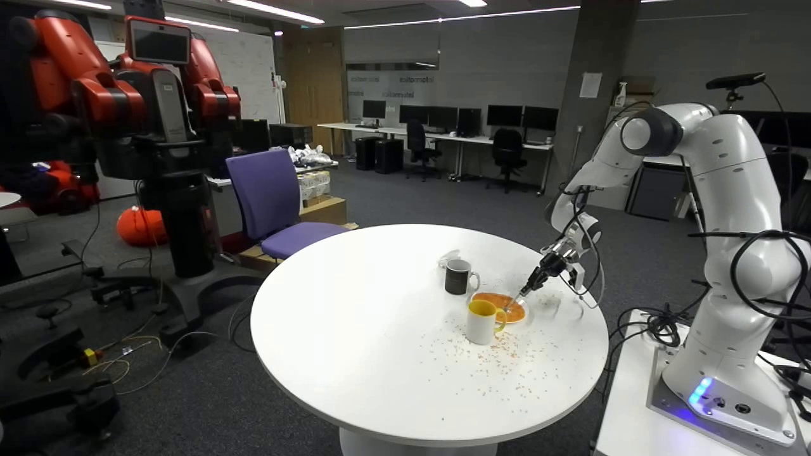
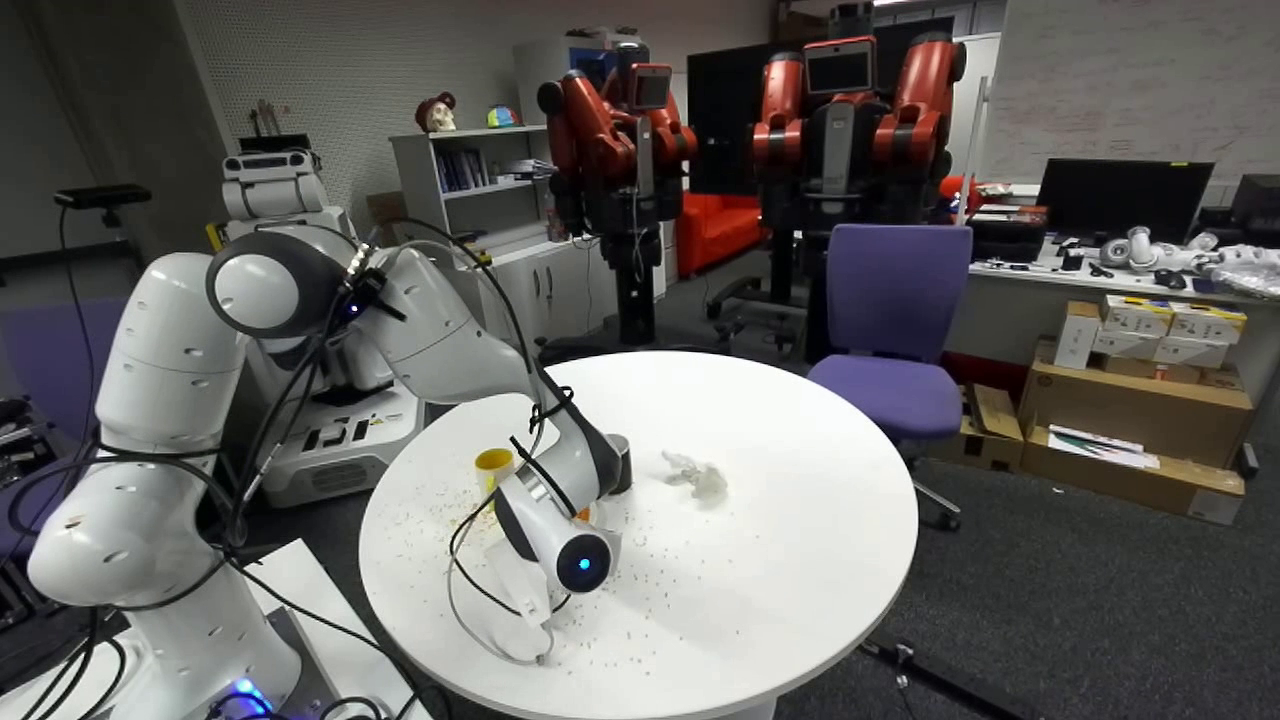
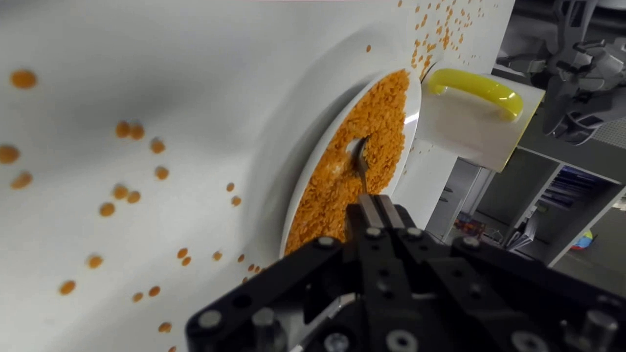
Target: Use the spoon in the white mug to scoop from the plate and empty into the black mug and leave the spoon there
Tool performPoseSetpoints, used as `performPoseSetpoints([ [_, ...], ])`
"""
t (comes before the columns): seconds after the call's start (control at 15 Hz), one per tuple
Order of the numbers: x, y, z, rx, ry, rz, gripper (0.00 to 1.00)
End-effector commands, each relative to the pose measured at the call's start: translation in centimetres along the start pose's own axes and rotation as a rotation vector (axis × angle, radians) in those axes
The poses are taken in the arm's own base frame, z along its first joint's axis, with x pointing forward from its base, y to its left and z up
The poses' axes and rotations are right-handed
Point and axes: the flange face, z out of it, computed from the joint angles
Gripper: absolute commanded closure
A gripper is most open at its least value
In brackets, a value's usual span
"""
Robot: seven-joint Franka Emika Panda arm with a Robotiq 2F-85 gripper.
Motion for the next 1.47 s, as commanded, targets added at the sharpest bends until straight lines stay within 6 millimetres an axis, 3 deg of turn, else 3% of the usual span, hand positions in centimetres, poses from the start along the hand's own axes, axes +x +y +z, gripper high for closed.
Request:
performPoseSetpoints([
  [0.0, 0.2, 1.3, 0.1, 0.022, 0.037, -0.006, 0.99],
  [1.4, 1.8, 0.9, -0.3, 0.130, 0.141, 0.021, 0.99],
])
